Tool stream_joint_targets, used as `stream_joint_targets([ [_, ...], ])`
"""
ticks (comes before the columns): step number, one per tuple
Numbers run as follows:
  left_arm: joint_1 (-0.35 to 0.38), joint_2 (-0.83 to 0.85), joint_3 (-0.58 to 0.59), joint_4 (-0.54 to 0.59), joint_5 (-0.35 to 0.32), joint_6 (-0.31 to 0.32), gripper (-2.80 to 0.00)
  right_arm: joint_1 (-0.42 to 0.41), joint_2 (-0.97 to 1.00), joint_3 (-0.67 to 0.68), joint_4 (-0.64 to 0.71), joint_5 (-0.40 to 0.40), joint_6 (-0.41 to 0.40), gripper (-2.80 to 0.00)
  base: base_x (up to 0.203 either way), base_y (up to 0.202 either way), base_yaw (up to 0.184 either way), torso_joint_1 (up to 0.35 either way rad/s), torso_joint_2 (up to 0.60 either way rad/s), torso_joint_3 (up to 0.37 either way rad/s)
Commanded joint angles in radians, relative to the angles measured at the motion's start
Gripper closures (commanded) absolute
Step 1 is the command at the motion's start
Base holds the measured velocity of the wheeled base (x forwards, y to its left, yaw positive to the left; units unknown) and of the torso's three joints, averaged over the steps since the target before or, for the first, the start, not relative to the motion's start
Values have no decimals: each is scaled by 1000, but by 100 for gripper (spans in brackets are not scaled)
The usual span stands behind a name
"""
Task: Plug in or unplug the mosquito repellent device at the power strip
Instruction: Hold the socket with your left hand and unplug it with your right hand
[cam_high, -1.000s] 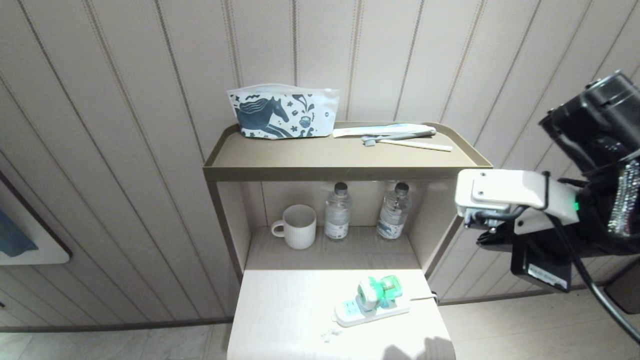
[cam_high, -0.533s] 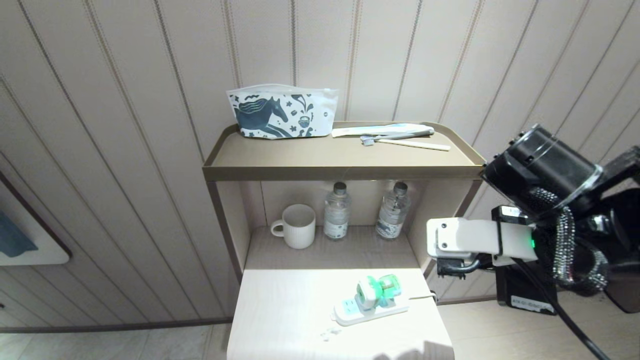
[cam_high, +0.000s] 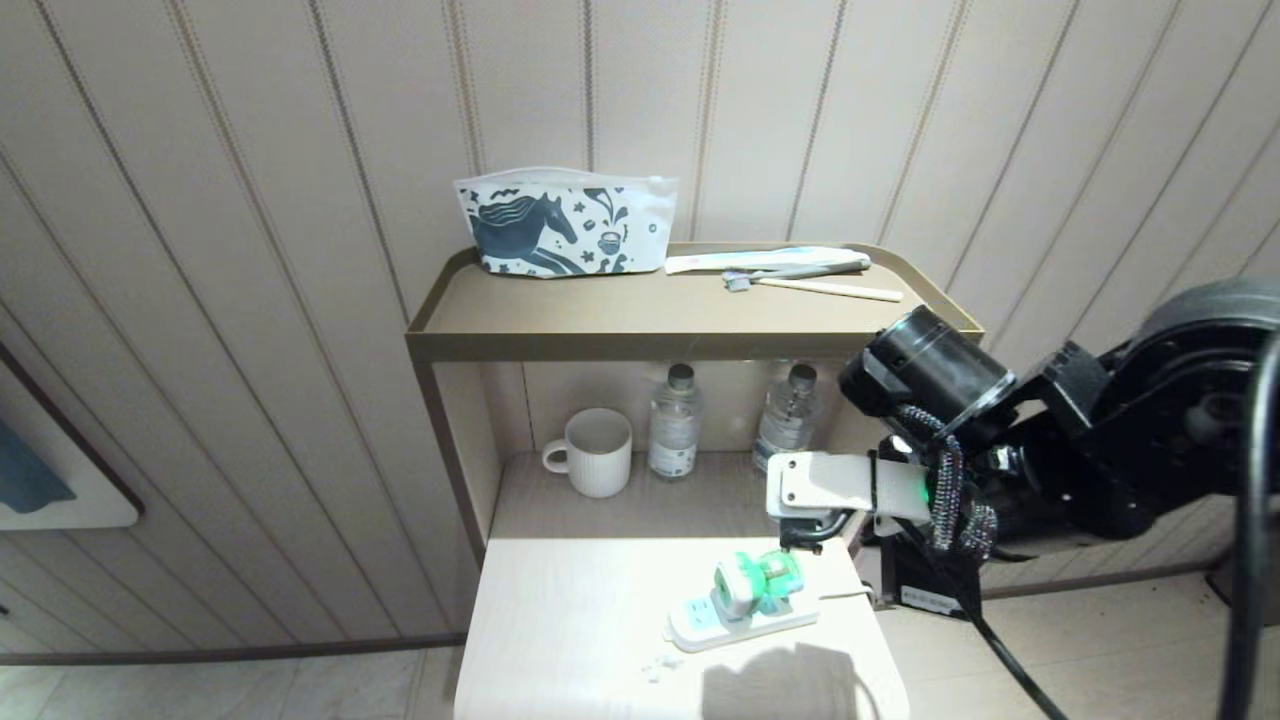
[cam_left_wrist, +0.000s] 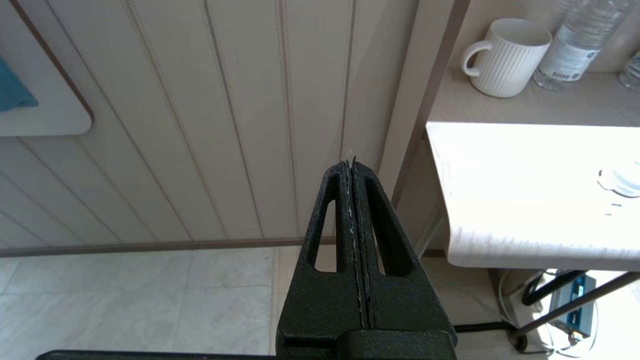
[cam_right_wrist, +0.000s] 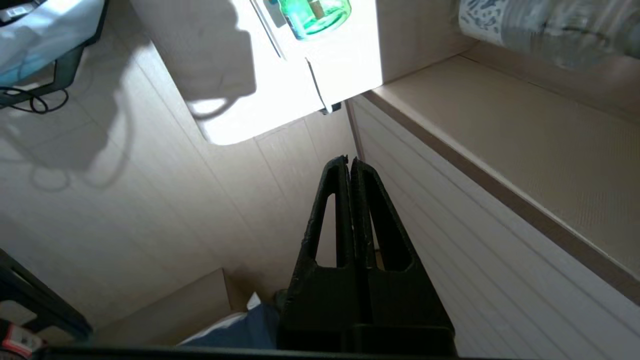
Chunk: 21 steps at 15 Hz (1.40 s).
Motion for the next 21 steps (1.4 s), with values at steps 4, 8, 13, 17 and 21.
stream_joint_targets([
  [4, 0, 0, 0, 1, 0, 0, 0, 10, 140, 1, -30, 90, -62, -280, 0, 0, 0, 0, 0, 0],
  [8, 0, 1, 0, 1, 0, 0, 0, -3, 185, -69, -27, 136, -238, -280, 0, 0, 0, 0, 0, 0],
  [13, 0, 1, 0, 1, 0, 0, 0, -71, 297, -149, -29, 162, -508, -280, 0, 0, 0, 0, 0, 0],
  [17, 0, 1, 0, 1, 0, 0, 0, -71, 366, -177, -31, 165, -610, -280, 0, 0, 0, 0, 0, 0],
  [21, 0, 0, 0, 1, 0, 0, 0, -67, 430, -224, -25, 180, -613, -280, 0, 0, 0, 0, 0, 0],
])
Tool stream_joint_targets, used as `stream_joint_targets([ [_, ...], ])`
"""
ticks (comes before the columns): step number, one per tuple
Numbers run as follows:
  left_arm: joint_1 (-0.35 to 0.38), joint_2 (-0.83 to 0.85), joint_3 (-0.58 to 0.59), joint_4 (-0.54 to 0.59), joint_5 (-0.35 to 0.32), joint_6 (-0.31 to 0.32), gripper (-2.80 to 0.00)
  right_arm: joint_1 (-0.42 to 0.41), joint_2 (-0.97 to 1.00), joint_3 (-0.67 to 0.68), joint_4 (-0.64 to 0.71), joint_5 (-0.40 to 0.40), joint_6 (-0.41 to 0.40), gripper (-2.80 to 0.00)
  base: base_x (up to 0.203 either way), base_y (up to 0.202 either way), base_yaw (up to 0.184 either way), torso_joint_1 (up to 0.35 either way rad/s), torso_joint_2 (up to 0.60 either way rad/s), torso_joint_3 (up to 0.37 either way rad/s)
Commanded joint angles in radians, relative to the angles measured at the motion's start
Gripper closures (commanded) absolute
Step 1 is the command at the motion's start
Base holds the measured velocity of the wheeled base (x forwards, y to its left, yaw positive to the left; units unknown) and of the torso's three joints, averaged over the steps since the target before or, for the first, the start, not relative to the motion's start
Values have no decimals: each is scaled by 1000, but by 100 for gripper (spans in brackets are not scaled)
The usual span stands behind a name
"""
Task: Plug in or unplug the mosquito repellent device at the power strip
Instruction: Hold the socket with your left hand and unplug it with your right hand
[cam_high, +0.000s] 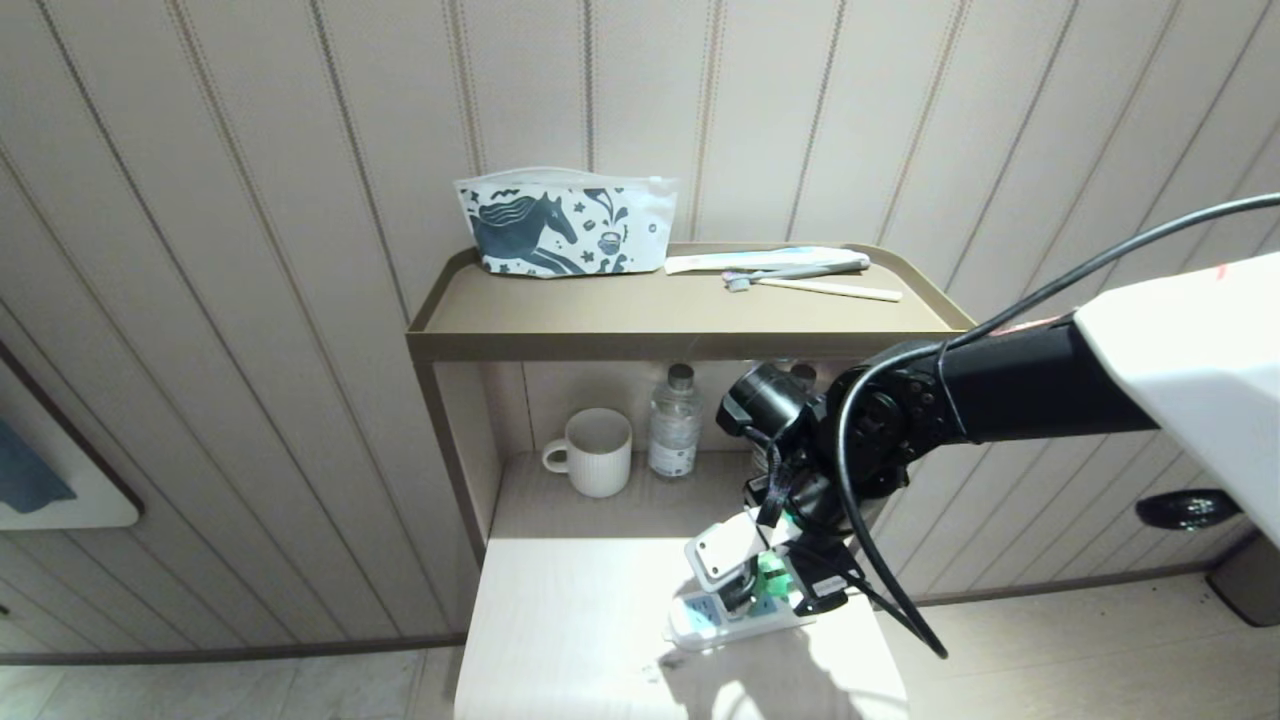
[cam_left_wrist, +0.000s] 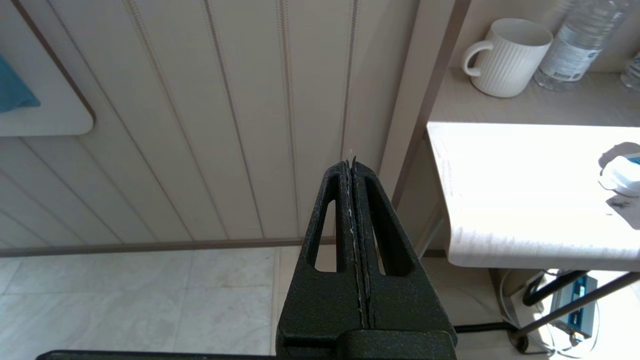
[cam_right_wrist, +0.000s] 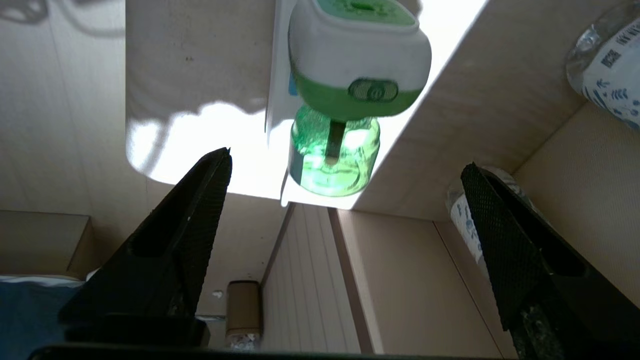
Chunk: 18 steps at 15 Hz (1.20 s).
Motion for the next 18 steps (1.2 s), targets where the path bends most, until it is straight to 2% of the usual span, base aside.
stream_joint_targets([
  [1, 0, 0, 0, 1, 0, 0, 0, 5, 54, -16, 4, 15, 0, -280, 0, 0, 0, 0, 0, 0],
  [14, 0, 1, 0, 1, 0, 0, 0, 6, 197, -109, -2, 77, 32, -280, 0, 0, 0, 0, 0, 0],
  [15, 0, 1, 0, 1, 0, 0, 0, 4, 205, -116, -3, 83, 39, 0, 0, 0, 0, 0, 0, 0],
  [18, 0, 0, 0, 1, 0, 0, 0, -1, 205, -122, -3, 88, 42, 0, 0, 0, 0, 0, 0, 0],
])
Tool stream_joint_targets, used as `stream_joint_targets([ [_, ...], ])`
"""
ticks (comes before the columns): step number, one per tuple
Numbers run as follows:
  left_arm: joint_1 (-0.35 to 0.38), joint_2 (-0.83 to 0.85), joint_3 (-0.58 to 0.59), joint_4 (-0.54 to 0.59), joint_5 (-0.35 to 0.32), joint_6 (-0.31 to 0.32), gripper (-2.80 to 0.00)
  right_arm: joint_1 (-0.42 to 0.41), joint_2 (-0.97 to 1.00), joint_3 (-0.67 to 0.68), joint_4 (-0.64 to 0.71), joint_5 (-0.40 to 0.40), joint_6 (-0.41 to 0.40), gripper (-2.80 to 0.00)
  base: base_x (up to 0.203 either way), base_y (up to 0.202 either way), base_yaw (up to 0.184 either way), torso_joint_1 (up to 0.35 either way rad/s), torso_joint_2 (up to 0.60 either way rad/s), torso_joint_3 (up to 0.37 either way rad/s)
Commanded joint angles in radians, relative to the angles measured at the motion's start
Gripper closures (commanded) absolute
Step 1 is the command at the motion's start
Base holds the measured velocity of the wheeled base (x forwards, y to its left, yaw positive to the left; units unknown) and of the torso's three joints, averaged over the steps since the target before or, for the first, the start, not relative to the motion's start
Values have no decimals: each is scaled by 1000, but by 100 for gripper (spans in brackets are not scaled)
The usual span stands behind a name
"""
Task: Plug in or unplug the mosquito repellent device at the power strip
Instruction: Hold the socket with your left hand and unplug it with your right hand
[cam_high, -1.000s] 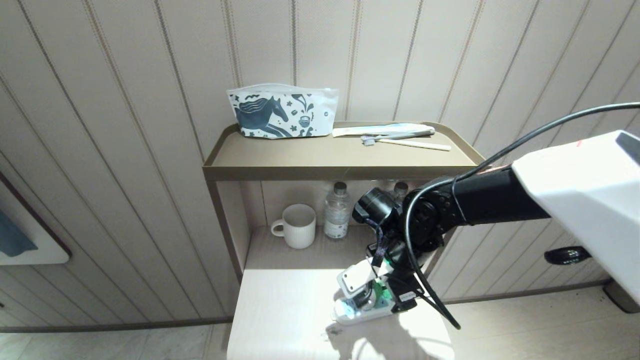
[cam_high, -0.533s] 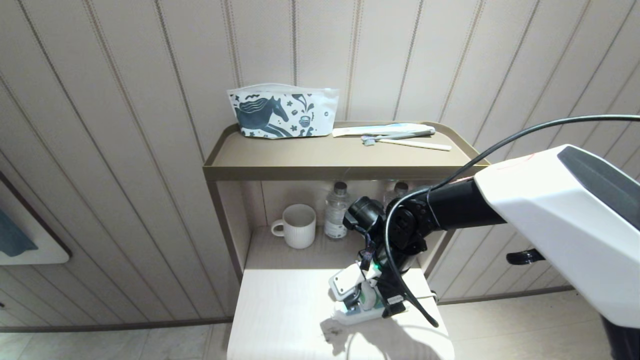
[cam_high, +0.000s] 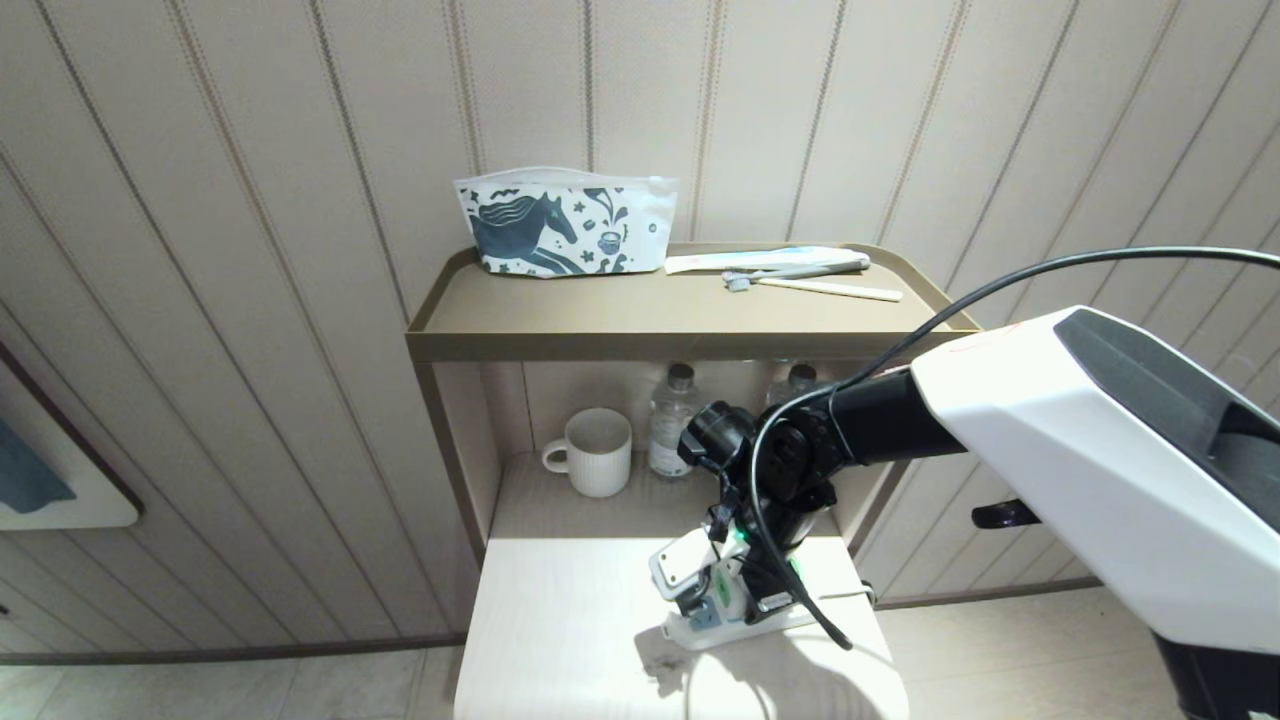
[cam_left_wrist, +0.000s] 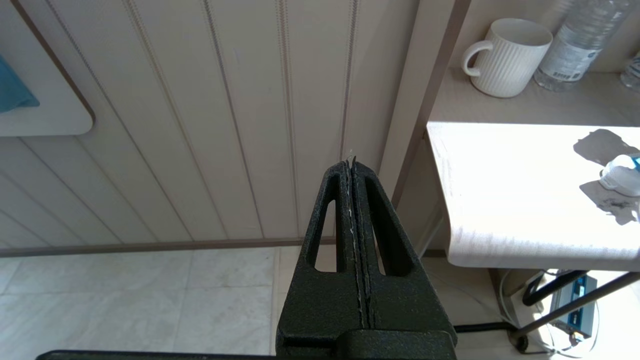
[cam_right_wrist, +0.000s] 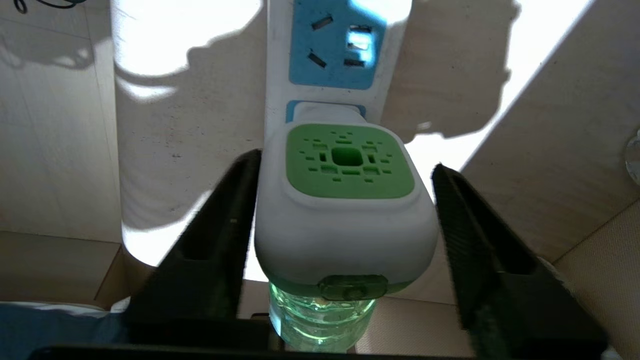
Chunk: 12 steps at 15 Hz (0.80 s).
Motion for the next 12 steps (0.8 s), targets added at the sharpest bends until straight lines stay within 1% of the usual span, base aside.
stream_joint_targets([
  [1, 0, 1, 0, 1, 0, 0, 0, 0, 4, 1, 3, 0, -7, 0, 0, 0, 0, 0, 0, 0],
  [9, 0, 0, 0, -2, 2, 6, 0, -1, 2, -1, 3, 0, -7, 0, 0, 0, 0, 0, 0, 0],
  [12, 1, 10, -21, -3, -5, 18, 0, -6, -9, 2, 3, 0, -5, 0, 0, 0, 0, 0, 0, 0],
])
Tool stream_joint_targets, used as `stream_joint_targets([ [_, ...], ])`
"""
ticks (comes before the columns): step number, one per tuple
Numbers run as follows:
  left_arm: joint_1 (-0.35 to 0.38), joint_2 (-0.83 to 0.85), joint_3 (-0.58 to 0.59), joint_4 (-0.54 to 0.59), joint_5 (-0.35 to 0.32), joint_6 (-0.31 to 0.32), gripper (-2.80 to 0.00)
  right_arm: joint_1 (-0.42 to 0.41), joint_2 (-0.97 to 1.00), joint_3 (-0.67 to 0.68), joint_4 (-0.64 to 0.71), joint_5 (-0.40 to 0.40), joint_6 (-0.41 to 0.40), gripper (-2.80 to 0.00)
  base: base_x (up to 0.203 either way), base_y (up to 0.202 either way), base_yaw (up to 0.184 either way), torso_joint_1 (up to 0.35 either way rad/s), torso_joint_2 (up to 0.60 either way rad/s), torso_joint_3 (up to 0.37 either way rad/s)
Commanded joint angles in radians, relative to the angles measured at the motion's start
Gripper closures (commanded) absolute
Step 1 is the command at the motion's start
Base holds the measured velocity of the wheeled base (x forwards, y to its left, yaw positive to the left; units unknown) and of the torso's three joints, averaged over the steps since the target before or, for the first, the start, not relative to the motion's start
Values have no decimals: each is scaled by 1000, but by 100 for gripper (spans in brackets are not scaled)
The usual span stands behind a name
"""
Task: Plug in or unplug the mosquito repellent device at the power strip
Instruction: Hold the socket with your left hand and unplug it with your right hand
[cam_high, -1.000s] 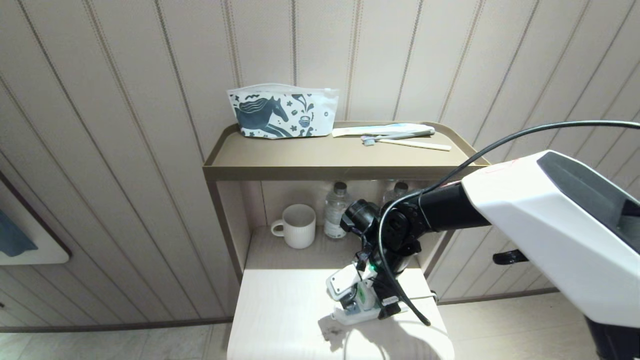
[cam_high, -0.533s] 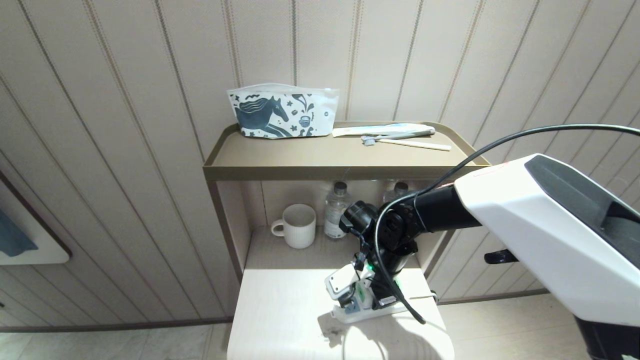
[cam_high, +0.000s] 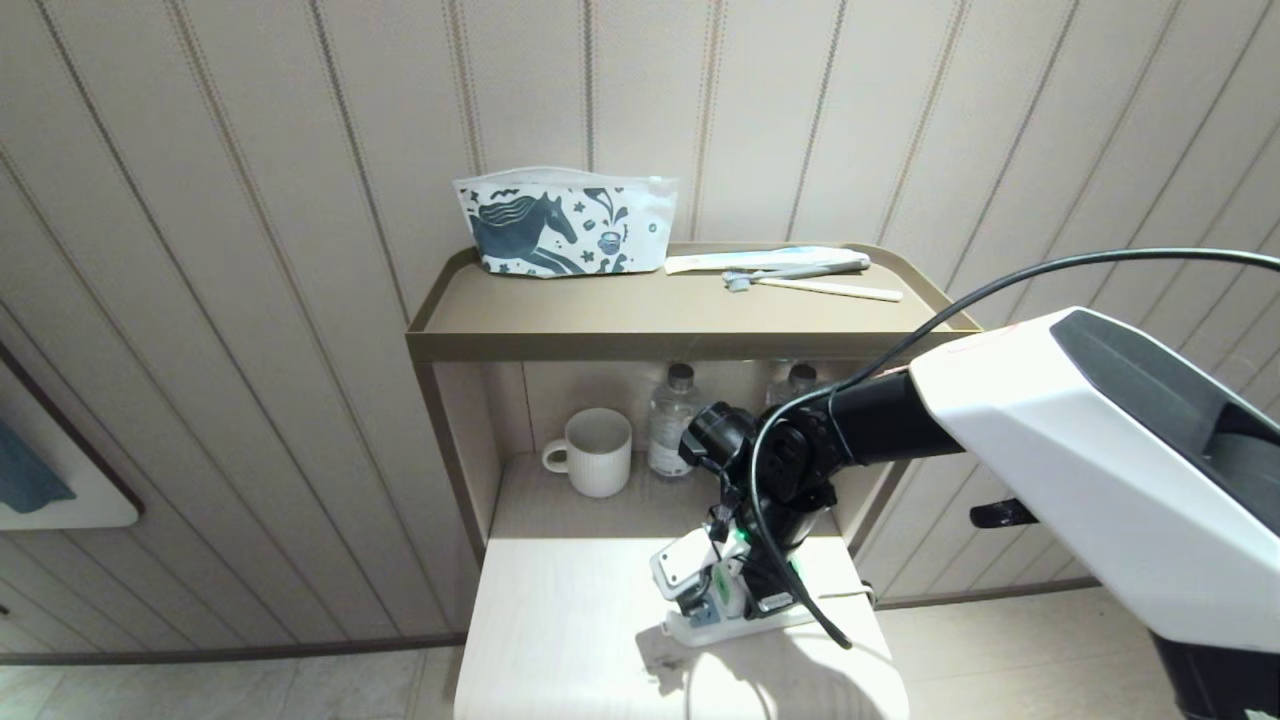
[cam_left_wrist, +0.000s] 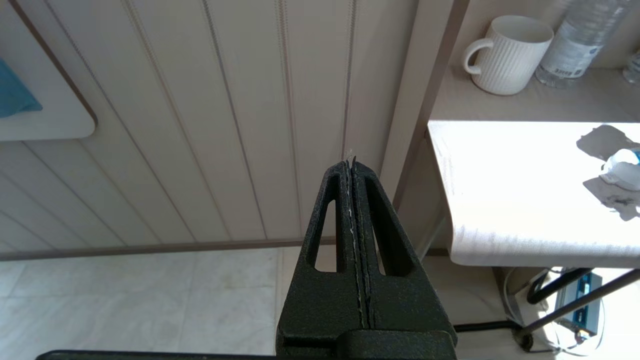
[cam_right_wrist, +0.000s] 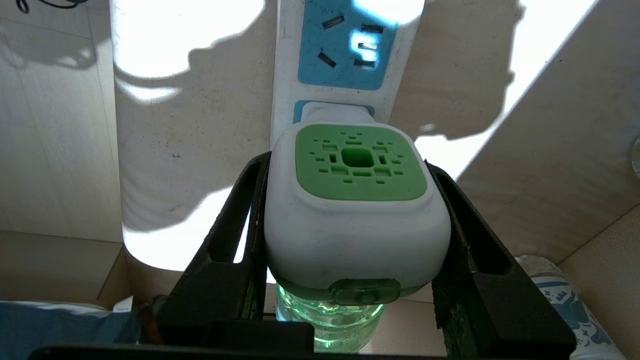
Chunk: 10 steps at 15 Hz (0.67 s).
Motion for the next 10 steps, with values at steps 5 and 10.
stream_joint_targets([
  [5, -2, 533, -314, -105, -54, -47, 0, -5, -19, -5, 4, -1, -6, 0, 0, 0, 0, 0, 0, 0],
  [10, -189, 1251, -361, -545, -2, -74, 0, -22, -28, 2, 4, -1, -5, 0, 0, 0, 0, 0, 0, 0],
])
